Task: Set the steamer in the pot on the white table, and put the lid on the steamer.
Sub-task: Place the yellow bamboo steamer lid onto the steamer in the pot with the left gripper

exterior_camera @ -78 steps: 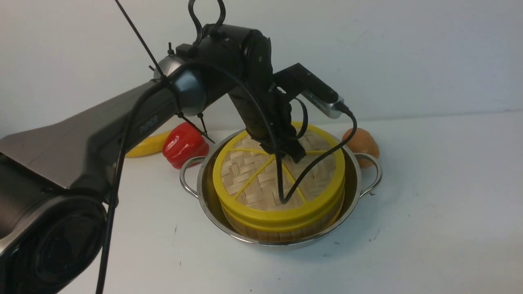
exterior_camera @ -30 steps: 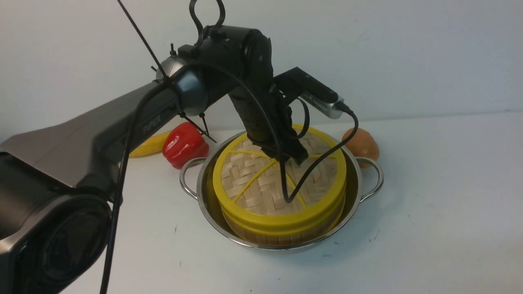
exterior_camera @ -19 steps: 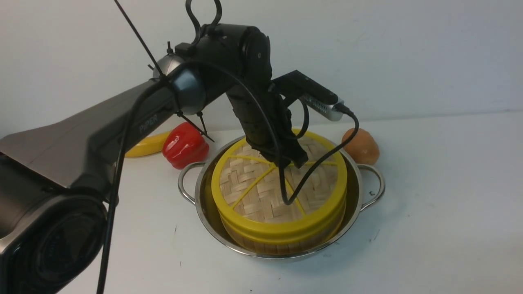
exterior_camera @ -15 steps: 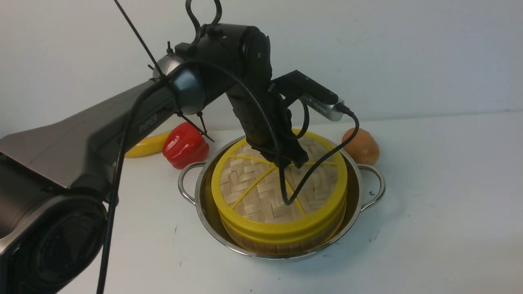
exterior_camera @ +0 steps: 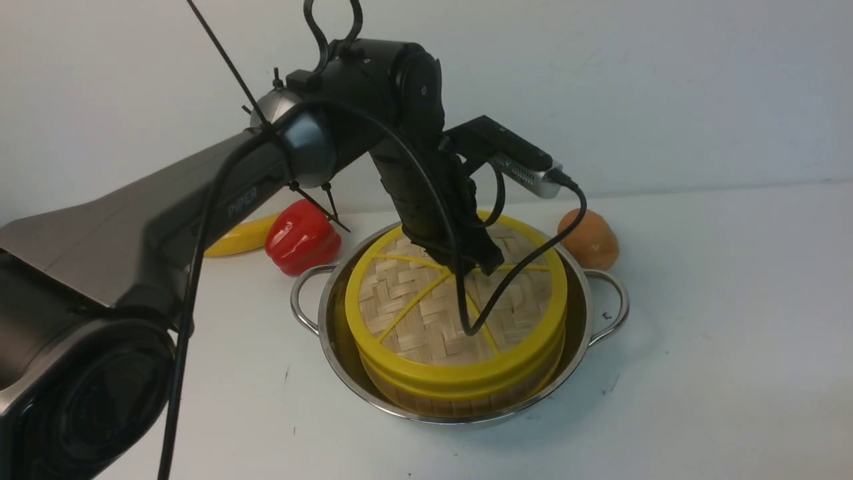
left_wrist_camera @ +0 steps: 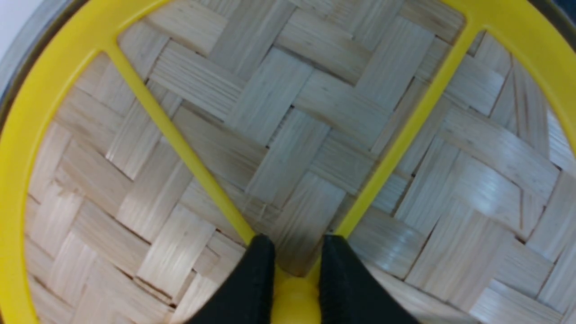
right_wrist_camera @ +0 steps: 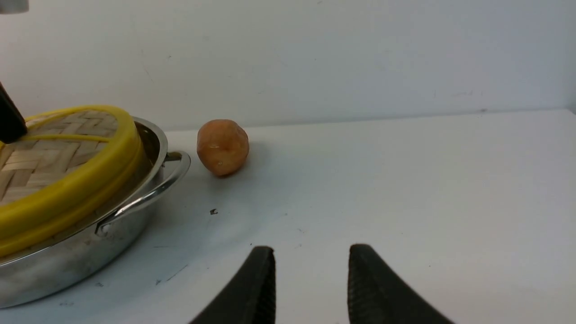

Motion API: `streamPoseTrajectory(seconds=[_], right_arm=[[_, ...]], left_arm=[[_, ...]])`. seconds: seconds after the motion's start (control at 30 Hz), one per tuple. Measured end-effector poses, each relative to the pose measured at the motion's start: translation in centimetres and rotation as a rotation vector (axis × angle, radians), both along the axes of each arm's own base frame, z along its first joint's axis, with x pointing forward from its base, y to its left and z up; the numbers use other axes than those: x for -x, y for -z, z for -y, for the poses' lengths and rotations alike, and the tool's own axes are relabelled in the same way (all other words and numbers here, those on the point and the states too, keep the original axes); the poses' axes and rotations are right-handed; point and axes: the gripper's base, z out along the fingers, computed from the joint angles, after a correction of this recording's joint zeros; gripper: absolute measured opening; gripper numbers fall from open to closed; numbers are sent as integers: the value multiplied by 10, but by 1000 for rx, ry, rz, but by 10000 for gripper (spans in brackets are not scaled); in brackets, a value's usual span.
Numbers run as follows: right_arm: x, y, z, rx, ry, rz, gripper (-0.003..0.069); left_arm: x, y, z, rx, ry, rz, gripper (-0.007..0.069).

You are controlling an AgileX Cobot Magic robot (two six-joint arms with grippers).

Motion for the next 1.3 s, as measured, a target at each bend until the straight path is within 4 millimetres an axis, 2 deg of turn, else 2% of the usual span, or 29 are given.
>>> streamPoseTrajectory(seconds=[0.13, 0.17, 0.3, 0.47, 0.57, 0.73, 0.87, 1.03, 1.3], right_arm=[[0, 0, 0, 0, 0, 0, 243], [0, 0, 0, 0, 0, 0, 243], [0, 0, 0, 0, 0, 0, 243], [0, 0, 0, 0, 0, 0, 243], [0, 0, 0, 0, 0, 0, 243], [0, 0, 0, 0, 0, 0, 243], [0, 0, 0, 0, 0, 0, 243], [0, 0, 0, 0, 0, 0, 243], [0, 0, 0, 0, 0, 0, 243]], left_arm=[[1, 0, 1, 14, -1, -17, 185], [2, 0, 2, 17, 3, -27, 245], [6, -4, 2, 35, 9, -41, 404], [16, -19, 1, 52, 21, -58, 498], [25, -43, -2, 75, 27, -30, 510], [47, -99, -11, 158, 34, 71, 511], [60, -129, -17, 217, 34, 143, 511], [67, -145, -18, 280, 32, 175, 511], [68, -168, 5, 665, -25, 156, 511]])
